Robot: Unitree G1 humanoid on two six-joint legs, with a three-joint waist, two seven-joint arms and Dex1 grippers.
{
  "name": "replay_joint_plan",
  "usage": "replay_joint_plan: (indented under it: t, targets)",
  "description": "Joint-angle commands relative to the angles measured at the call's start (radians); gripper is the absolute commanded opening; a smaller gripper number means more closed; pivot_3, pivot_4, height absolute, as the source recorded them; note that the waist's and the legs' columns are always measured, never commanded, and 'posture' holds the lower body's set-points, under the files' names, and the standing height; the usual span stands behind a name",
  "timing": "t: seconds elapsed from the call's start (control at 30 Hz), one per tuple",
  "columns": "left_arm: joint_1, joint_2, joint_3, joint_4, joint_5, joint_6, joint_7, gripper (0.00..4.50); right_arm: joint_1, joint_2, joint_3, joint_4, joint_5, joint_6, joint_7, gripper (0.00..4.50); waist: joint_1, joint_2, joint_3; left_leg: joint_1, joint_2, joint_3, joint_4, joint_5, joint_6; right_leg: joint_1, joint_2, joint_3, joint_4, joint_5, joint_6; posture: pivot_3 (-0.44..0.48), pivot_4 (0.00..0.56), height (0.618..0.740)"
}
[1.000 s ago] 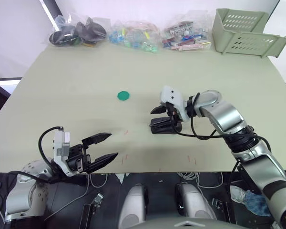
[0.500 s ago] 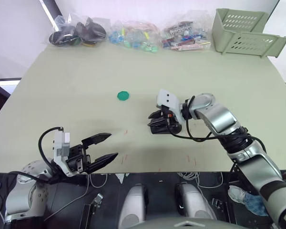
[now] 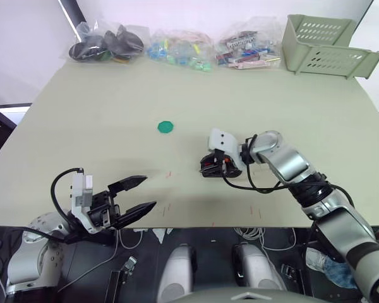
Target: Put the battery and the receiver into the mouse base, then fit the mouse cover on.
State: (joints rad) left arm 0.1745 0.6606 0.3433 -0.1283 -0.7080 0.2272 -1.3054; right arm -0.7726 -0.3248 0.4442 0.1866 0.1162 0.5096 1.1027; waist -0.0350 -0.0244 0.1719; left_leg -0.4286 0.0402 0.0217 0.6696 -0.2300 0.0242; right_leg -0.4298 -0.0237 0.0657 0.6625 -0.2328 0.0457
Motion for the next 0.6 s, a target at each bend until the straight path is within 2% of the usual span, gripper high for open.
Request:
replay_joint_plan:
  t: [0.03,0.2,0.3,0.47,0.6]
  targets:
    - [0.006,-0.001,0.010,-0.011,-0.003,-0.020,-0.007,4.50,0.079,-0.042,-0.192,-0.160,0.136,-0.041,0.002,1.41,0.002,0.000,0.000,-0.001,0.000,0.000,0.000,0.000,0.000,-0.001,-0.001,0.000,0.000,0.000,0.000,0.000,0.150,0.740]
    - [0.007,-0.001,0.011,-0.012,-0.009,-0.020,-0.009,4.50,0.231,-0.076,-0.315,-0.251,0.154,-0.082,-0.108,1.41,-0.001,0.000,0.000,-0.002,-0.001,0.000,-0.001,0.000,0.000,-0.001,-0.002,-0.001,-0.001,0.002,0.004,0.000,0.150,0.740]
    - [-0.001,0.000,0.013,-0.011,-0.019,-0.013,-0.011,4.50,0.373,-0.036,-0.403,-0.282,0.237,-0.143,-0.134,1.41,-0.002,0.000,0.000,-0.001,-0.001,0.000,-0.002,0.000,0.000,-0.001,0.000,-0.001,-0.001,0.000,0.001,0.000,0.150,0.740]
    - [-0.014,-0.001,0.008,-0.015,-0.022,-0.009,-0.013,4.50,0.473,0.043,-0.440,-0.208,0.243,-0.295,-0.189,1.41,-0.010,0.001,0.001,0.000,0.001,0.001,-0.001,0.000,0.000,-0.001,0.005,0.002,0.000,0.000,0.000,0.000,0.150,0.740]
    - [-0.014,0.007,0.011,-0.021,-0.025,-0.003,-0.021,4.50,0.501,0.096,-0.437,-0.123,0.235,-0.390,-0.208,1.41,-0.008,0.001,0.001,0.003,0.002,0.001,-0.001,0.000,0.000,0.000,0.006,0.003,0.001,0.000,0.000,0.000,0.150,0.740]
